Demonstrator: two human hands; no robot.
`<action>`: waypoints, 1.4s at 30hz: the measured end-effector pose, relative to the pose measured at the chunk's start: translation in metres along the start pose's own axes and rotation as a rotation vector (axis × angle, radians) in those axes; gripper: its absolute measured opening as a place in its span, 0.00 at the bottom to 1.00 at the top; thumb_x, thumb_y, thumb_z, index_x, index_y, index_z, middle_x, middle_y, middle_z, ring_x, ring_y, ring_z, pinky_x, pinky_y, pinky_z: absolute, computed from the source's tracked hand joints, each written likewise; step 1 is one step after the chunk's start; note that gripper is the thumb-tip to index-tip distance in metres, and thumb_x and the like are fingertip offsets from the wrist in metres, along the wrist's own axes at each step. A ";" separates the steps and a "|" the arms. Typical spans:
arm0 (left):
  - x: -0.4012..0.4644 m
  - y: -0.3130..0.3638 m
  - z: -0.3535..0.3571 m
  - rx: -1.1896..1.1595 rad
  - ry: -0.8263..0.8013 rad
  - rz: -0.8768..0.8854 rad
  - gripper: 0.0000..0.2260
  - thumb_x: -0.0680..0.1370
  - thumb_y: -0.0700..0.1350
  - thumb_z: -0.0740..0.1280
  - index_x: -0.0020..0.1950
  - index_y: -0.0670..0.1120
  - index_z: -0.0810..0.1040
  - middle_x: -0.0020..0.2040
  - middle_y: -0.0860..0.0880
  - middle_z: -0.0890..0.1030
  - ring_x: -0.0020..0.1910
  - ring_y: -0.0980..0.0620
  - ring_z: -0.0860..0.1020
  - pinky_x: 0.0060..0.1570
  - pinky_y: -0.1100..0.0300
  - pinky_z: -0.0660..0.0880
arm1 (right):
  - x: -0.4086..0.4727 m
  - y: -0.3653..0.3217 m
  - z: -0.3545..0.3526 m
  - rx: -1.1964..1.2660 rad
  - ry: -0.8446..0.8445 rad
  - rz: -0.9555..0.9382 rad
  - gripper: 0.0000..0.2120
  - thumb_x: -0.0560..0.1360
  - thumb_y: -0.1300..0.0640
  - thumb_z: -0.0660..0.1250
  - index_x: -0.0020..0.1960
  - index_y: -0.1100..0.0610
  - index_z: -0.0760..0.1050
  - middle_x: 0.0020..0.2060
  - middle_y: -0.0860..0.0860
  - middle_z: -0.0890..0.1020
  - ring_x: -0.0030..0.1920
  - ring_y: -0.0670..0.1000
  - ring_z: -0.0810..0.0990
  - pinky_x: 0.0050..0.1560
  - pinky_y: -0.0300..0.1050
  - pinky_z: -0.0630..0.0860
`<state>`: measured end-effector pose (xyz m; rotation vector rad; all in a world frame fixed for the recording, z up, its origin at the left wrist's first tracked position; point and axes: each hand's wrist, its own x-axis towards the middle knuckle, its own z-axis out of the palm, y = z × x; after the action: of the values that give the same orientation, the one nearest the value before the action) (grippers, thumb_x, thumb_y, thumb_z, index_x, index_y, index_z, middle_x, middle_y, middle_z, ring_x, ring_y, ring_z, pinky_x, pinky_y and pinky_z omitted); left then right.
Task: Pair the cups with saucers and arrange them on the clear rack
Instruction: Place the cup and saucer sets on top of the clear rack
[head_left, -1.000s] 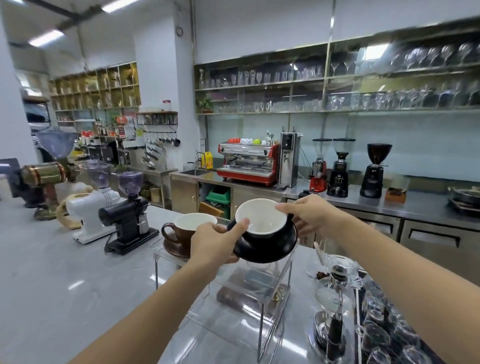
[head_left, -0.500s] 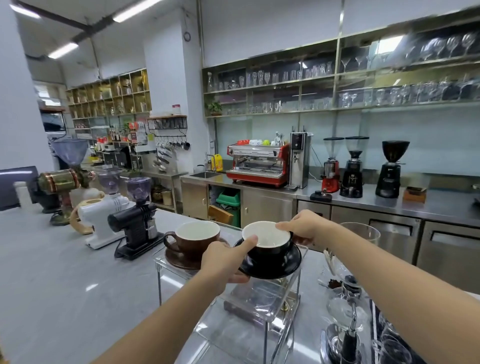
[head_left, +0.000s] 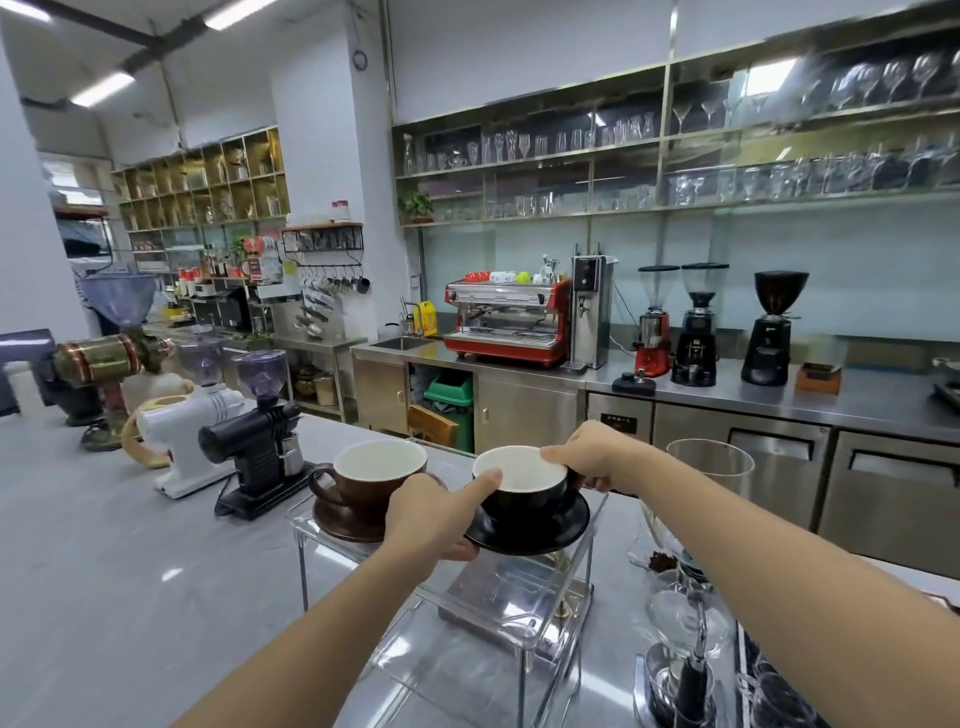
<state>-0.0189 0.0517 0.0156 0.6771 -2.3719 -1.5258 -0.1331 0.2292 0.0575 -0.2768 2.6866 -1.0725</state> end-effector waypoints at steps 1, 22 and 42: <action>0.001 0.000 0.000 0.028 0.003 0.023 0.24 0.71 0.63 0.74 0.43 0.41 0.82 0.40 0.44 0.86 0.32 0.49 0.87 0.29 0.60 0.83 | 0.000 0.000 0.001 -0.012 0.007 0.000 0.15 0.78 0.49 0.66 0.41 0.60 0.69 0.31 0.53 0.69 0.28 0.51 0.64 0.27 0.41 0.61; -0.007 0.020 -0.032 0.019 -0.090 -0.052 0.33 0.79 0.69 0.57 0.43 0.39 0.79 0.34 0.39 0.86 0.28 0.46 0.86 0.25 0.58 0.82 | -0.016 0.007 -0.020 -0.041 0.195 -0.055 0.26 0.76 0.39 0.65 0.49 0.64 0.82 0.39 0.57 0.86 0.31 0.52 0.77 0.28 0.39 0.75; -0.102 0.039 0.044 -0.369 -0.578 0.239 0.26 0.82 0.63 0.49 0.56 0.50 0.82 0.44 0.49 0.89 0.43 0.50 0.88 0.37 0.57 0.84 | -0.190 0.090 -0.064 -0.190 0.331 -0.395 0.28 0.74 0.40 0.68 0.71 0.47 0.72 0.68 0.41 0.76 0.64 0.38 0.72 0.65 0.38 0.67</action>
<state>0.0401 0.1513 0.0365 -0.1507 -2.3009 -2.1760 0.0217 0.3848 0.0676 -0.7521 3.1236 -1.0377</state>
